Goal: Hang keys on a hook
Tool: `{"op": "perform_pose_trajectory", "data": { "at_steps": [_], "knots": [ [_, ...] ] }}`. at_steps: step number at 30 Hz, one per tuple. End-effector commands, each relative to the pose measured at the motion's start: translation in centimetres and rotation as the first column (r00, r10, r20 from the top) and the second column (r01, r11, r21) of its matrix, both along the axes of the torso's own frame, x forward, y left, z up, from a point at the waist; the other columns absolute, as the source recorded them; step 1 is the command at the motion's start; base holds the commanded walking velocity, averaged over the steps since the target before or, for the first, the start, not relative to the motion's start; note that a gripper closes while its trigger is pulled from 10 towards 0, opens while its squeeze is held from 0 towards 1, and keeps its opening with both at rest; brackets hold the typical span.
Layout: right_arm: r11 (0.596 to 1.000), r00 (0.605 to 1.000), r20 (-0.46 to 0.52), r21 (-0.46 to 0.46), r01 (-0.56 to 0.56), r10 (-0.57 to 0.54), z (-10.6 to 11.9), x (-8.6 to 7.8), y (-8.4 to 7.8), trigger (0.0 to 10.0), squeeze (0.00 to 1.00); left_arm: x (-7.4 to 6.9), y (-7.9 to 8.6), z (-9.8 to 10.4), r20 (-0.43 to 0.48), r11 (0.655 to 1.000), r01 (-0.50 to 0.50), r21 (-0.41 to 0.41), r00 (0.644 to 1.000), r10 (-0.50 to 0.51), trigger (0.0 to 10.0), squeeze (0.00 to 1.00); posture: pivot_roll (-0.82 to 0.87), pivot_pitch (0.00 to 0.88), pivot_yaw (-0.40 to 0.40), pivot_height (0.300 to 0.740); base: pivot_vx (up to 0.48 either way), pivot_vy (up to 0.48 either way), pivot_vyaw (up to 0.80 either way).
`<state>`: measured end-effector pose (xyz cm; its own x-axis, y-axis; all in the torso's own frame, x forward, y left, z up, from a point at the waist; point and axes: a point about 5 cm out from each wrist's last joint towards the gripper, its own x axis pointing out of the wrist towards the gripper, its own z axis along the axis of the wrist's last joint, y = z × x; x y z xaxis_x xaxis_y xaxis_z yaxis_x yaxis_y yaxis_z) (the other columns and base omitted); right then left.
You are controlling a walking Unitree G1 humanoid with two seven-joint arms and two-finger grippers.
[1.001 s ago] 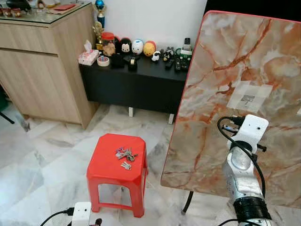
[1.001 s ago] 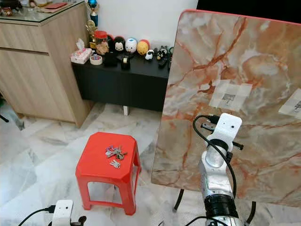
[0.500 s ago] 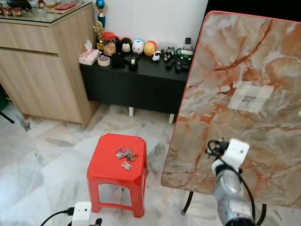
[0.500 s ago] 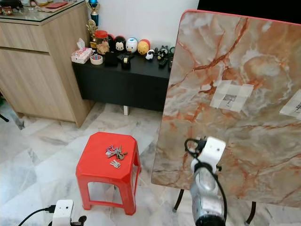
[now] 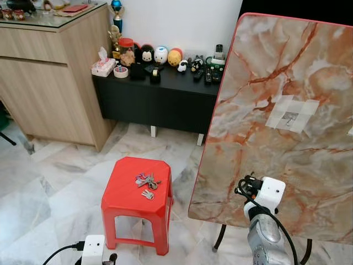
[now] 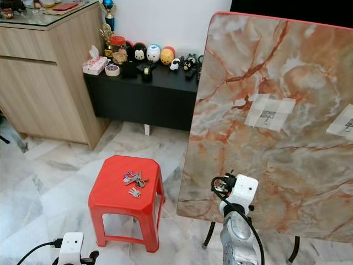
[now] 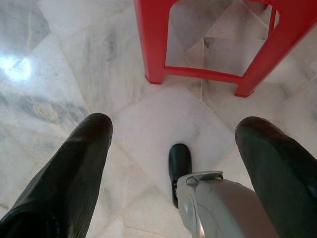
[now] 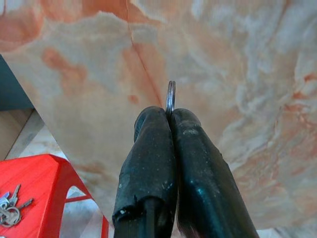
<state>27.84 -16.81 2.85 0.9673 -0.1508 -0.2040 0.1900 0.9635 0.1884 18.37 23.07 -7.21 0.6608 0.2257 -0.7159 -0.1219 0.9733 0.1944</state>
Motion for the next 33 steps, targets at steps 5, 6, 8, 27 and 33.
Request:
{"op": "perform_pose_trajectory", "data": {
  "at_steps": [5, 6, 8, 27, 33],
  "knots": [
    [1.0, 0.998, 0.067, -0.018, -0.013, 0.014, 1.5, 0.9, 0.1, 10.0, 0.0, 0.0, -0.5, -0.1, 0.001, 1.0, 0.007, -0.008, 1.0, -0.007, 10.0, 0.0, 0.11, 0.0, -0.099, 0.74, 0.0, 0.0, 0.0],
    [1.0, 0.997, 0.071, -0.021, -0.016, 0.017, 1.6, 1.0, 0.1, 10.0, 0.0, 0.0, -0.6, -0.1, 0.002, 1.0, 0.008, -0.008, 1.0, -0.008, 10.0, 0.0, 0.11, 0.0, -0.099, 0.74, 0.0, 0.0, 0.0],
    [1.0, 0.997, 0.077, -0.025, -0.018, 0.02, 1.7, 1.0, 0.2, 10.0, 0.0, 0.0, -0.6, -0.1, 0.002, 1.0, 0.008, -0.009, 1.0, -0.008, 10.0, 0.0, 0.1, 0.0, -0.1, 0.74, 0.0, 0.0, 0.0],
    [1.0, 0.993, 0.121, -0.02, -0.008, 0.011, 2.9, 1.6, 0.3, 10.0, 0.0, 0.2, -0.8, 0.0, 0.01, 1.0, 0.022, -0.008, 1.0, -0.022, 10.0, 0.0, 0.1, 0.0, -0.1, 0.74, 0.0, -0.152, 0.0],
    [0.999, 0.99, 0.142, -0.045, 0.011, -0.005, 3.6, 1.8, 0.2, 10.0, 0.0, 0.2, -0.9, -0.1, 0.01, 1.0, 0.018, -0.011, 1.0, -0.018, 10.0, 0.0, 0.1, 0.0, -0.104, 0.74, 0.0, 0.0, 0.0]
  ]
}}
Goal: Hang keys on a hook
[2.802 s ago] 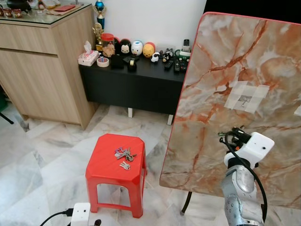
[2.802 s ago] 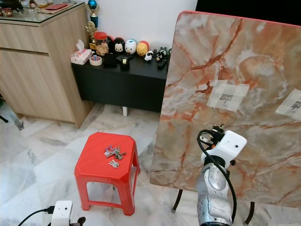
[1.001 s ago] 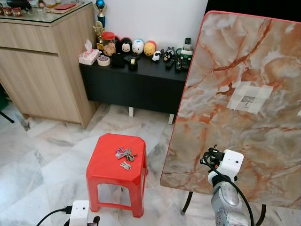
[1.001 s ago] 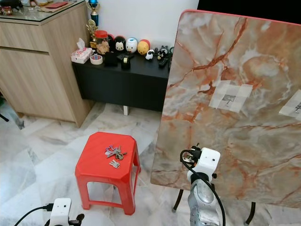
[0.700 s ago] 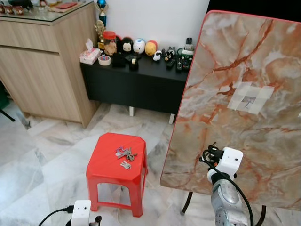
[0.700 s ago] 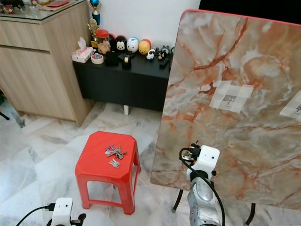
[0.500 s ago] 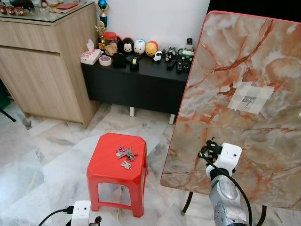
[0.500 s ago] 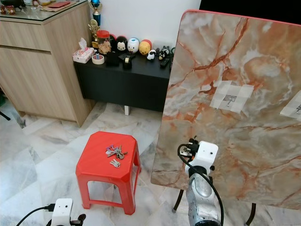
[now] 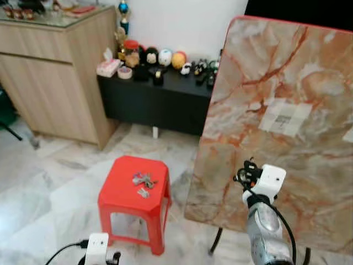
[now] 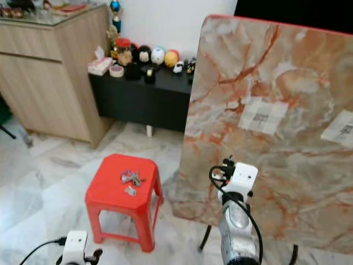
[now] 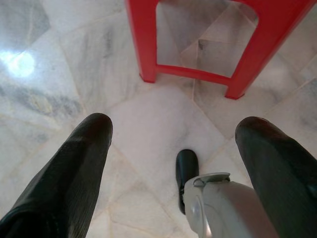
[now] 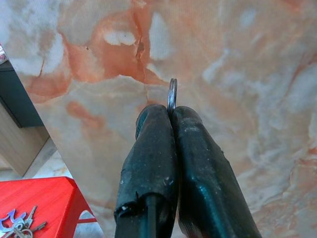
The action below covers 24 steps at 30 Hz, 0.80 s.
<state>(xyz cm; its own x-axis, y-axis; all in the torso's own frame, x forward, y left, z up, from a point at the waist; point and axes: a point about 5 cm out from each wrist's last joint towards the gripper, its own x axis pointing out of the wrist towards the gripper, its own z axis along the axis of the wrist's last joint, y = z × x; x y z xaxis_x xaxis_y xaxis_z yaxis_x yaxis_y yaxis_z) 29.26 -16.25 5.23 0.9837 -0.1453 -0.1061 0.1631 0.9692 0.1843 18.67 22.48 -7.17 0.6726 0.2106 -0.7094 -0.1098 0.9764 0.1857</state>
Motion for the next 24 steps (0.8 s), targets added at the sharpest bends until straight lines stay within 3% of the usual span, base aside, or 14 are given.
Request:
{"op": "perform_pose_trajectory", "data": {
  "at_steps": [1, 5, 7, 10, 19, 24],
  "knots": [
    [0.998, 0.998, 0.065, -0.049, 0.031, -0.028, 1.6, 0.6, -0.6, 10.0, 0.0, -0.2, -0.3, -0.2, -0.003, 1.0, 0.001, -0.005, 1.0, -0.001, 10.0, 0.0, 0.1, 0.0, -0.104, 0.74, 0.0, 0.0, 0.0],
    [0.992, 0.991, 0.101, -0.08, 0.098, -0.089, 2.7, 1.0, -1.3, 10.0, 0.0, -0.2, -0.3, -0.2, -0.003, 1.0, -0.002, -0.006, 1.0, 0.002, 10.0, 0.0, 0.1, 0.0, -0.106, 0.74, 0.0, 0.0, 0.0],
    [0.971, 0.972, 0.126, -0.113, 0.213, -0.198, 3.7, 1.3, -2.5, 10.0, 0.0, -0.2, -0.3, -0.2, -0.002, 1.0, -0.006, -0.006, 1.0, 0.006, 10.0, 0.0, 0.1, 0.0, -0.109, 0.74, 0.0, 0.0, 0.0],
    [0.946, 0.954, 0.113, -0.137, 0.293, -0.279, 4.0, 1.5, -3.4, 10.0, 0.0, -0.2, -0.3, -0.1, -0.001, 1.0, -0.008, -0.006, 1.0, 0.008, 10.0, 0.0, 0.1, 0.0, -0.11, 0.74, 0.0, 0.0, 0.0],
    [0.871, 0.915, 0.187, -0.287, 0.398, -0.357, 5.9, 1.8, -4.4, 10.0, 0.0, -0.2, -0.4, -0.2, 0.0, 1.0, -0.014, -0.009, 1.0, 0.014, 10.0, 0.0, 0.1, 0.0, -0.112, 0.74, 0.0, 0.0, 0.0],
    [0.842, 0.914, 0.19, -0.357, 0.404, -0.358, 6.3, 2.2, -4.5, 10.0, 0.0, -0.3, -0.4, -0.2, -0.005, 1.0, -0.016, -0.01, 1.0, 0.016, 10.0, 0.0, 0.1, 0.0, -0.113, 0.74, 0.0, 0.0, 0.0]
  ]
}}
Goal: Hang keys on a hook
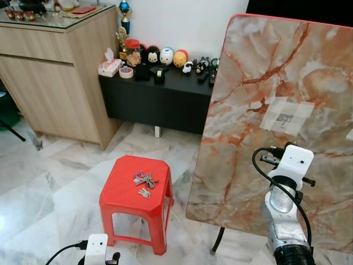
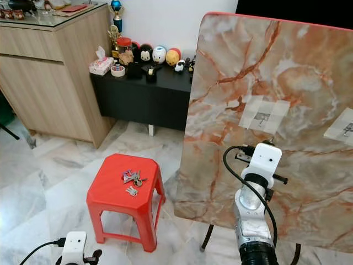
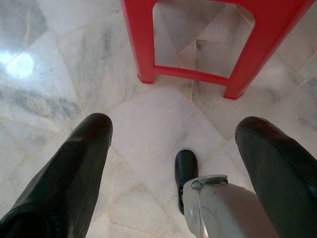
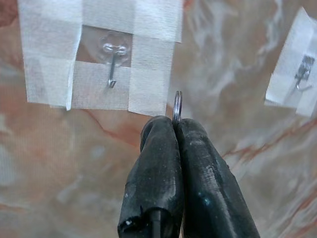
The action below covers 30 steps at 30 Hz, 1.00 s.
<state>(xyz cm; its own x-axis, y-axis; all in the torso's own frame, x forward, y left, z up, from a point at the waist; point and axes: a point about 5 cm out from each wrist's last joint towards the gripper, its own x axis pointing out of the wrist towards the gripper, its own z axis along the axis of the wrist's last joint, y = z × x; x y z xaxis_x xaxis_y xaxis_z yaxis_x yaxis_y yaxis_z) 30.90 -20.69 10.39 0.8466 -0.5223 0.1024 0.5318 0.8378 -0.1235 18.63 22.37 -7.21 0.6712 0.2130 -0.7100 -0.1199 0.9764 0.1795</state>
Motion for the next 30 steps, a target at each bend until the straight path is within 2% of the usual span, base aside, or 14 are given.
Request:
{"op": "perform_pose_trajectory", "data": {
  "at_steps": [1, 12, 15, 20, 26, 30],
  "knots": [
    [0.999, 1.0, 0.015, -0.053, -0.006, 0.007, 1.2, 0.7, 0.0, 10.0, 0.0, -0.3, -0.3, -0.2, -0.007, 1.0, -0.006, -0.004, 1.0, 0.006, 10.0, 0.0, 0.1, 0.0, -0.113, 0.74, 0.0, 0.0, 0.0],
    [0.991, 0.999, -0.026, -0.13, -0.03, 0.027, 1.7, 1.8, 0.4, 10.0, 0.0, -0.3, -0.3, -0.2, -0.01, 1.0, -0.01, -0.009, 1.0, 0.009, 10.0, 0.0, 0.1, 0.0, -0.114, 0.74, 0.0, 0.0, 0.0],
    [0.986, 0.999, -0.029, -0.168, -0.019, 0.014, 1.8, 1.8, 0.3, 10.0, 0.0, -0.3, -0.3, -0.2, -0.012, 1.0, -0.008, -0.012, 1.0, 0.008, 10.0, 0.0, 0.1, 0.0, -0.114, 0.74, 0.0, 0.0, 0.0],
    [0.986, 0.999, -0.049, -0.168, 0.013, -0.021, 1.6, 1.7, -0.2, 10.0, 0.0, -0.3, -0.3, -0.3, -0.015, 1.0, -0.007, -0.014, 1.0, 0.007, 10.0, 0.0, 0.1, 0.0, -0.113, 0.74, 0.0, 0.0, 0.0],
    [0.975, 0.994, -0.105, -0.22, 0.007, -0.031, 1.2, 1.9, -0.5, 10.0, 0.0, -0.3, -0.4, -0.3, -0.016, 1.0, -0.01, -0.015, 1.0, 0.009, 10.0, 0.0, 0.1, 0.0, -0.113, 0.74, 0.0, 0.0, 0.0],
    [0.975, 0.994, -0.105, -0.22, 0.007, -0.031, 1.2, 1.9, -0.5, 10.0, 0.0, -0.3, -0.4, -0.3, -0.016, 1.0, -0.01, -0.015, 1.0, 0.009, 10.0, 0.0, 0.1, 0.0, -0.113, 0.74, 0.0, 0.0, 0.0]
  ]
}}
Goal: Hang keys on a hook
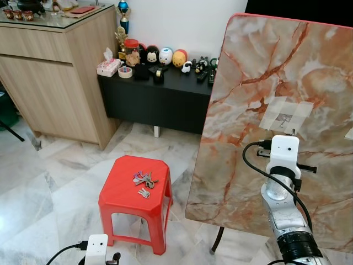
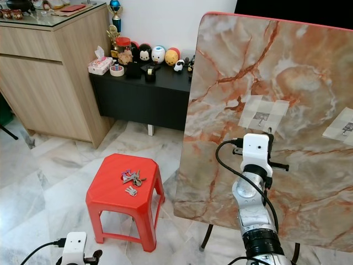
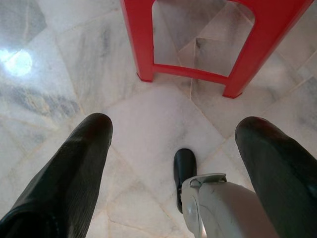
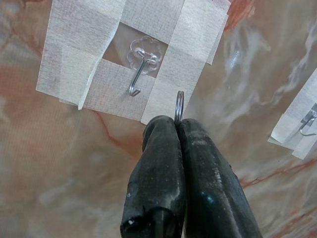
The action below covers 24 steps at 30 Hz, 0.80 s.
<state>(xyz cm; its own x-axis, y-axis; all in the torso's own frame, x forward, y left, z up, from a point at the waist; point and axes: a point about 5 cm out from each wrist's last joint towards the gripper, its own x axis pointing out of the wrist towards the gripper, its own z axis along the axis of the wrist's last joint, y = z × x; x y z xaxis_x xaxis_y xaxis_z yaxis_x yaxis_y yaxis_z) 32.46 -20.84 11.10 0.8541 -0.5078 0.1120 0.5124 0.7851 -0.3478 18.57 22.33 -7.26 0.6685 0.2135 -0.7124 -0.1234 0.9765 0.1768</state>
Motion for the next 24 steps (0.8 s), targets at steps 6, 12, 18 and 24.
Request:
{"op": "perform_pose_trajectory", "data": {
  "at_steps": [6, 12, 18, 24],
  "knots": [
    [0.995, 0.999, -0.043, -0.099, 0.007, -0.012, 0.33, 0.62, -0.43, 10.0, 0.0, -0.29, -0.3, -0.26, -0.014, 1.0, -0.009, -0.013, 1.0, 0.009, 10.0, 0.0, 0.1, 0.0, -0.114, 0.74, 0.0, 0.0, 0.0],
    [0.986, 0.999, -0.034, -0.164, -0.021, 0.015, 0.84, 0.94, -0.04, 10.0, 0.0, -0.33, -0.35, -0.29, -0.015, 1.0, -0.01, -0.015, 1.0, 0.009, 10.0, 0.0, 0.1, 0.0, -0.116, 0.74, 0.0, 0.0, 0.0],
    [0.986, 0.999, -0.048, -0.167, -0.023, 0.015, 0.75, 1.11, 0.03, 10.0, 0.0, -0.29, -0.32, -0.25, -0.012, 1.0, -0.014, -0.016, 1.0, 0.014, 10.0, 0.0, 0.1, 0.0, -0.116, 0.74, 0.0, 0.0, 0.0],
    [0.978, 0.995, -0.096, -0.205, -0.032, 0.012, 0.33, 1.18, 0.21, 10.0, 0.0, -0.23, -0.32, -0.22, -0.01, 1.0, -0.016, -0.017, 1.0, 0.015, 10.0, 0.0, 0.11, 0.0, -0.119, 0.74, 0.0, 0.0, 0.0]
  ]
}}
